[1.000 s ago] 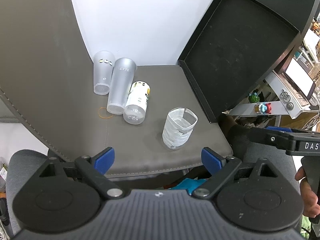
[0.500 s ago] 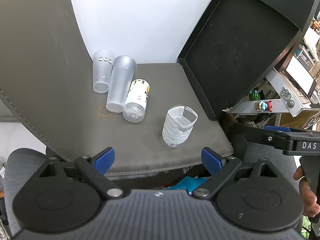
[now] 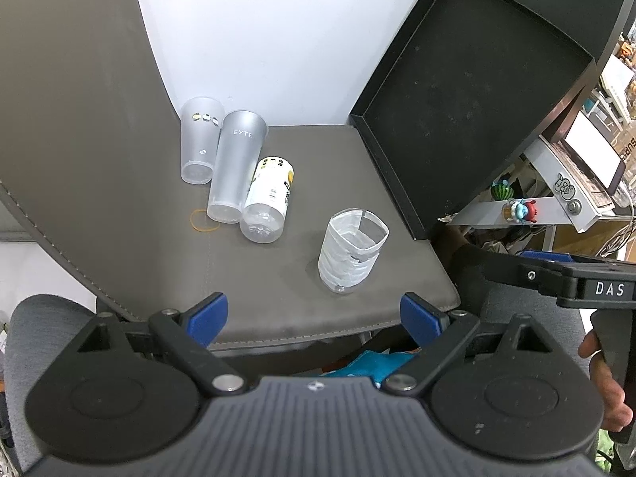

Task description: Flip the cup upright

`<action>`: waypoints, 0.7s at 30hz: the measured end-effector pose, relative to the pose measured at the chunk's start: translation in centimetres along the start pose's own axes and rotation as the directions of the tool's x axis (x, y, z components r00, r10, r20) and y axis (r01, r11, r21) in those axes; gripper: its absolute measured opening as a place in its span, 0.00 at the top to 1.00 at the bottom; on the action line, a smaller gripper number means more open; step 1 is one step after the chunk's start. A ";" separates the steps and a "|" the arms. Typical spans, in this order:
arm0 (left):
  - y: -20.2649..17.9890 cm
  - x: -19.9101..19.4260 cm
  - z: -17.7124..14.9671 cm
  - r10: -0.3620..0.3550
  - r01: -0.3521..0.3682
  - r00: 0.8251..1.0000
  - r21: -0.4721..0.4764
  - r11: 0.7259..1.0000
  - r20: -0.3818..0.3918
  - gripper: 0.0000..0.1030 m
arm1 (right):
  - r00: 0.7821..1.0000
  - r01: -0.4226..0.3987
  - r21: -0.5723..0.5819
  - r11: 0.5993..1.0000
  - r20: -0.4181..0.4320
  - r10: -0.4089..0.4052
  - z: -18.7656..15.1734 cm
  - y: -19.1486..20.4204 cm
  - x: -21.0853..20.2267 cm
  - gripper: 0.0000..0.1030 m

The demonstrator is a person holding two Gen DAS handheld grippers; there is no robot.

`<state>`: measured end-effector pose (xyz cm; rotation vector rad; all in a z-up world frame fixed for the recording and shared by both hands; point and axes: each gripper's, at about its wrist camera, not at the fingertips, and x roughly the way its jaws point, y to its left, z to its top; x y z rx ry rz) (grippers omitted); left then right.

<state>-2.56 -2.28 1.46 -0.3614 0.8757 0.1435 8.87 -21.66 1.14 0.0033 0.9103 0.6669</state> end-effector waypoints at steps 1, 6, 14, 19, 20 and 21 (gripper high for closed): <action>0.0 0.0 0.0 0.001 -0.001 1.000 0.000 1.000 0.001 0.10 | 1.000 -0.001 0.000 1.000 -0.001 0.001 0.0 0.0 0.0 0.00; -0.1 0.1 0.1 0.002 -0.002 1.000 0.005 1.000 0.003 0.10 | 1.000 -0.010 -0.008 1.000 -0.007 0.010 0.1 0.1 0.0 0.00; -0.1 0.0 0.2 0.001 -0.001 1.000 0.003 1.000 0.003 0.10 | 1.000 -0.010 -0.004 1.000 -0.014 0.010 0.2 -0.1 0.1 0.00; 0.2 0.1 0.3 -0.005 0.005 1.000 -0.003 1.000 0.014 0.10 | 0.999 -0.006 -0.005 1.000 -0.032 0.005 0.2 -0.1 0.8 0.00; 0.3 0.2 0.3 -0.009 0.009 1.000 -0.002 1.000 0.013 0.10 | 0.999 -0.003 -0.004 1.000 -0.036 0.003 0.2 -0.1 1.0 0.00; 0.4 0.3 0.4 -0.011 0.011 1.000 -0.002 1.000 0.012 0.10 | 0.999 -0.001 -0.004 1.000 -0.041 0.001 0.2 -0.1 1.2 0.00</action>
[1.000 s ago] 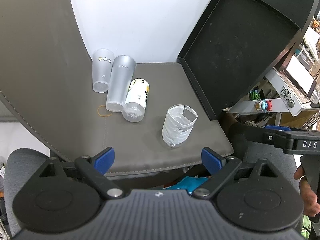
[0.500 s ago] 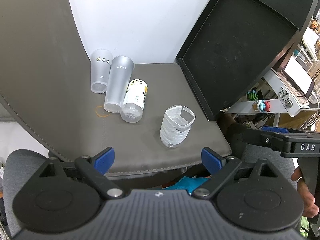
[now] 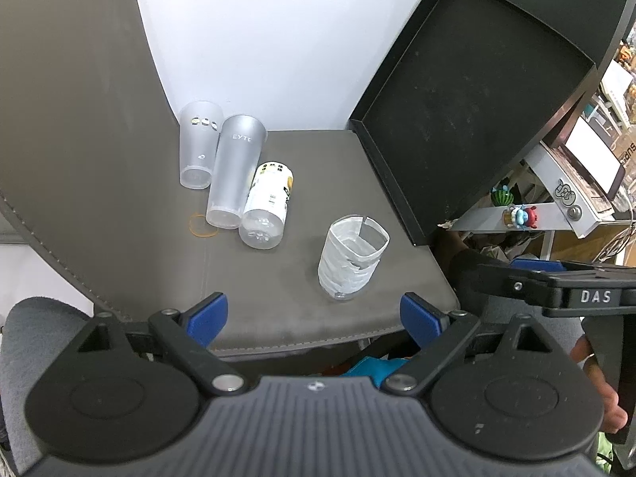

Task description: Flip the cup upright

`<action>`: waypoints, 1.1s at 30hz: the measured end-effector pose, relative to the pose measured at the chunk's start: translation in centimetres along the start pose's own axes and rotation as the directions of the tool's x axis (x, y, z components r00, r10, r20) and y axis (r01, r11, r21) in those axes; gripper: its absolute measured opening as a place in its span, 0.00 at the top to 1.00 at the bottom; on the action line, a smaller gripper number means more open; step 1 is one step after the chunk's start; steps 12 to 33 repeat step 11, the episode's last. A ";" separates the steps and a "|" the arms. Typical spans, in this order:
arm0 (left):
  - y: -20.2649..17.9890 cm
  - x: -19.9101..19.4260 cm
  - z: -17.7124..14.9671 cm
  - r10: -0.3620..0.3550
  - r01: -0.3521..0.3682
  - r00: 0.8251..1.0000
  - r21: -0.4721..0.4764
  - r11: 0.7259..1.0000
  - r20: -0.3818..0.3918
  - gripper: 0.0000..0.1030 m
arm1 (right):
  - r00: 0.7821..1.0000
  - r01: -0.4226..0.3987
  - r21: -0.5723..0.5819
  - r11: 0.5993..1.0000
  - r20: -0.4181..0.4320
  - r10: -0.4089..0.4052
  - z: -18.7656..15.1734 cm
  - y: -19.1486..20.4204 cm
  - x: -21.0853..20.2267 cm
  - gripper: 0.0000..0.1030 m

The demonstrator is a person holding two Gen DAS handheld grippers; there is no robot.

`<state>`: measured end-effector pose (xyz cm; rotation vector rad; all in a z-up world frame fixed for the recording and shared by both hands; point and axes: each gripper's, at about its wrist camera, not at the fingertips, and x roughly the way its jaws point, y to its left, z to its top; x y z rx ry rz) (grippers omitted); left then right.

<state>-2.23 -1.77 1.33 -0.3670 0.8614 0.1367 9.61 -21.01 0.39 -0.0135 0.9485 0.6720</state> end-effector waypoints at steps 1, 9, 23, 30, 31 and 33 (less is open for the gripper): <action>0.1 0.1 0.1 0.000 0.000 1.000 -0.002 1.000 0.000 0.10 | 1.000 0.002 0.000 1.000 -0.005 -0.002 0.0 0.0 0.2 0.00; 0.8 0.2 0.8 -0.018 0.018 1.000 0.001 1.000 0.015 0.10 | 1.000 0.011 -0.002 1.000 -0.014 -0.011 0.6 0.3 0.6 0.00; 1.0 0.3 1.0 -0.022 0.022 1.000 0.004 1.000 0.010 0.10 | 1.000 0.017 -0.008 1.000 -0.018 -0.017 0.8 0.5 0.7 0.00; 1.0 0.3 1.0 -0.022 0.022 1.000 0.004 1.000 0.010 0.10 | 1.000 0.017 -0.008 1.000 -0.018 -0.017 0.8 0.5 0.7 0.00; 1.0 0.3 1.0 -0.022 0.022 1.000 0.004 1.000 0.010 0.10 | 1.000 0.017 -0.008 1.000 -0.018 -0.017 0.8 0.5 0.7 0.00; 1.0 0.3 1.0 -0.022 0.022 1.000 0.004 1.000 0.010 0.10 | 1.000 0.017 -0.008 1.000 -0.018 -0.017 0.8 0.5 0.7 0.00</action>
